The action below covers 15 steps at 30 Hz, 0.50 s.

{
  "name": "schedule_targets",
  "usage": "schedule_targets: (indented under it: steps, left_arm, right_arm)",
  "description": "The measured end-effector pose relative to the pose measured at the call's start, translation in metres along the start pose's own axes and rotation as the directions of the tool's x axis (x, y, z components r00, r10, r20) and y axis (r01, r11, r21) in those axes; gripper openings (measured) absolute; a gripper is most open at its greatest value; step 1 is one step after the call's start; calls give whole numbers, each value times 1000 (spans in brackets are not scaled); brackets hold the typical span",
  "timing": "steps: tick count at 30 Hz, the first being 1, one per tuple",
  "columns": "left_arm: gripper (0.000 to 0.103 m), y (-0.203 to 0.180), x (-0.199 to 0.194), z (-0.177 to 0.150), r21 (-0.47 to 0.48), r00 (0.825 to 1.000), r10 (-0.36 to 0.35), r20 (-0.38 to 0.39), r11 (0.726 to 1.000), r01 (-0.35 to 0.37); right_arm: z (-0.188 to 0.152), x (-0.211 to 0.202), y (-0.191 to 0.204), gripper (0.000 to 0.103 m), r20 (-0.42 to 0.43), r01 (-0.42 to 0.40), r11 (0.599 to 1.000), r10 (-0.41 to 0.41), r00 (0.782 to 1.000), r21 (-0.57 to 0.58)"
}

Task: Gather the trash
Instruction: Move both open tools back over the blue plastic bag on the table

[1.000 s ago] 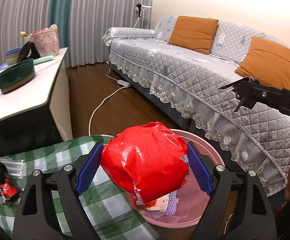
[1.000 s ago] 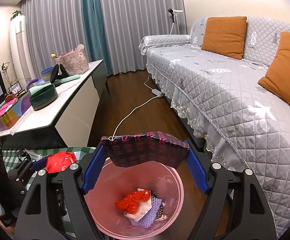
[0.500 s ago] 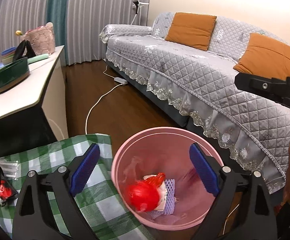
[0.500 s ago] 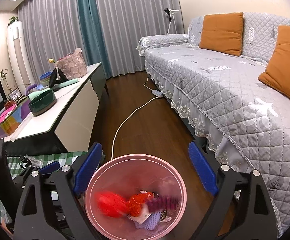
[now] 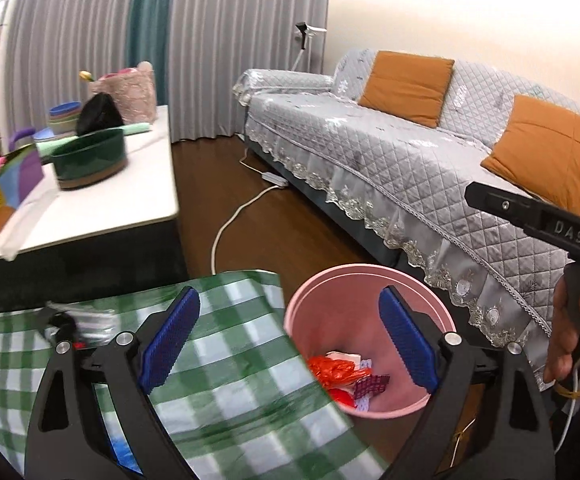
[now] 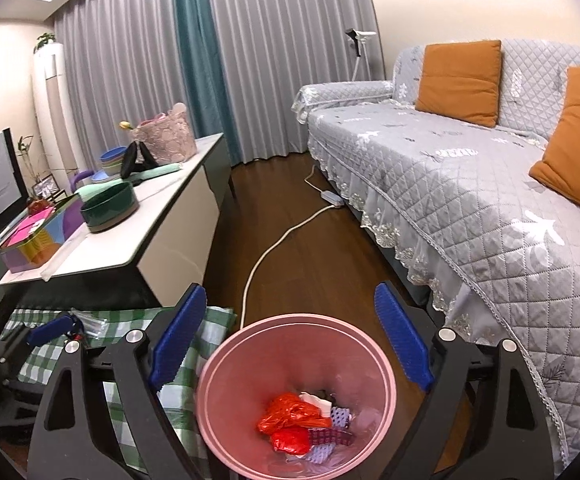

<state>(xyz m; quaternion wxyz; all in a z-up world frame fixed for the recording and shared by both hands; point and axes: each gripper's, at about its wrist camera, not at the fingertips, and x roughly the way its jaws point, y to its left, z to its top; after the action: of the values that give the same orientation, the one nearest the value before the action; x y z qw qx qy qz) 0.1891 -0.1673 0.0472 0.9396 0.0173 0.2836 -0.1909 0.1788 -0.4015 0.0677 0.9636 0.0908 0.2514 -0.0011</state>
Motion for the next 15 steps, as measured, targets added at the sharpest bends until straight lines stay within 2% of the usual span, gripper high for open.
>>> schedule_targets:
  steps: [10, 13, 15]
  left_arm:
    - [87, 33, -58, -11, -15, 999, 34, 22, 999, -34]
    - [83, 46, -76, -15, -21, 998, 48, 33, 999, -48]
    - [76, 55, -86, -17, -27, 998, 56, 38, 998, -55]
  right_arm:
    - [-12, -20, 32, 68, 7, -58, 998, 58, 998, -36]
    - [-17, -23, 42, 62, -2, -84, 996, 84, 996, -43]
    - [-20, -25, 47, 58, -6, -97, 994, 97, 995, -49]
